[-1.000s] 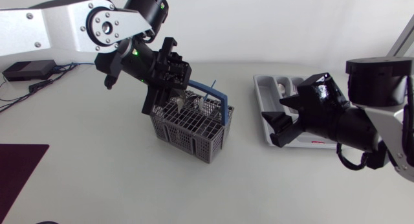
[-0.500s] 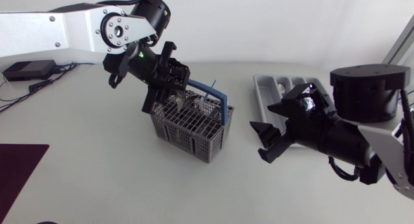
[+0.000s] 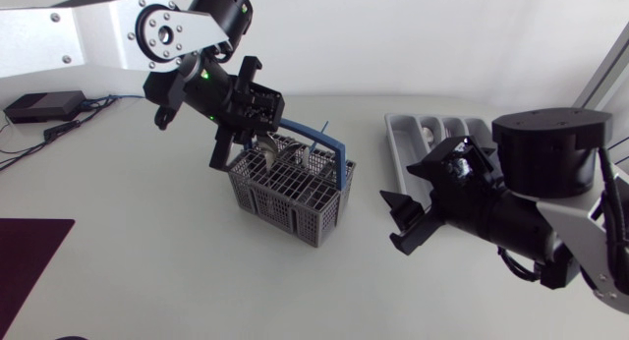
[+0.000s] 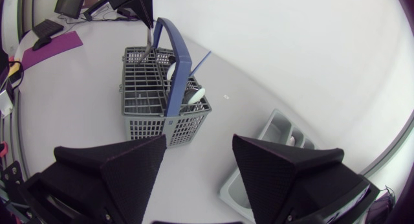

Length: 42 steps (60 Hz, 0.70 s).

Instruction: Unload the cutlery basket into the drawer organizer.

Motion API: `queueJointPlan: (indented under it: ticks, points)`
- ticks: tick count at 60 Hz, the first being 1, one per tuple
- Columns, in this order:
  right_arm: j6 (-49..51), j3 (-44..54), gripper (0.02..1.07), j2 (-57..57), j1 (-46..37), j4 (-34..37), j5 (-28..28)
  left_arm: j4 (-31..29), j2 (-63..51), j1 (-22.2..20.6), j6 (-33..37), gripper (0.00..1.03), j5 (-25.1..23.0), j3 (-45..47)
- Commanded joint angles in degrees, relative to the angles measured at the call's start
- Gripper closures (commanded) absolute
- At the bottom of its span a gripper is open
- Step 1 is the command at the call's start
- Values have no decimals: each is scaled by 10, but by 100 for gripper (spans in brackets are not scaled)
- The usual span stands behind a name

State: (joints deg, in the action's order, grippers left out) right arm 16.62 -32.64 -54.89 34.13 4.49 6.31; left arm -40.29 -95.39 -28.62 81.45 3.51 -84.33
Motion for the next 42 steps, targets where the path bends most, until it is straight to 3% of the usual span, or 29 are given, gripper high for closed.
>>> queueJointPlan:
  ticks: [1,14,22,31,33,42]
  points:
    - [7,11,32,5,13,-4,11,6,17,-5,-13,97,0,2]
    - [7,13,32,7,30,-4,26,9,51,-14,-44,97,0,-1]
    - [10,11,32,9,32,-2,31,9,68,-26,-60,97,26,0]
    - [12,6,32,7,42,-2,42,8,72,-44,-102,97,87,-4]
    - [13,5,32,4,45,-2,45,7,72,-59,-121,97,133,0]
    - [19,1,32,-1,48,-2,49,0,70,-79,-173,97,194,-8]
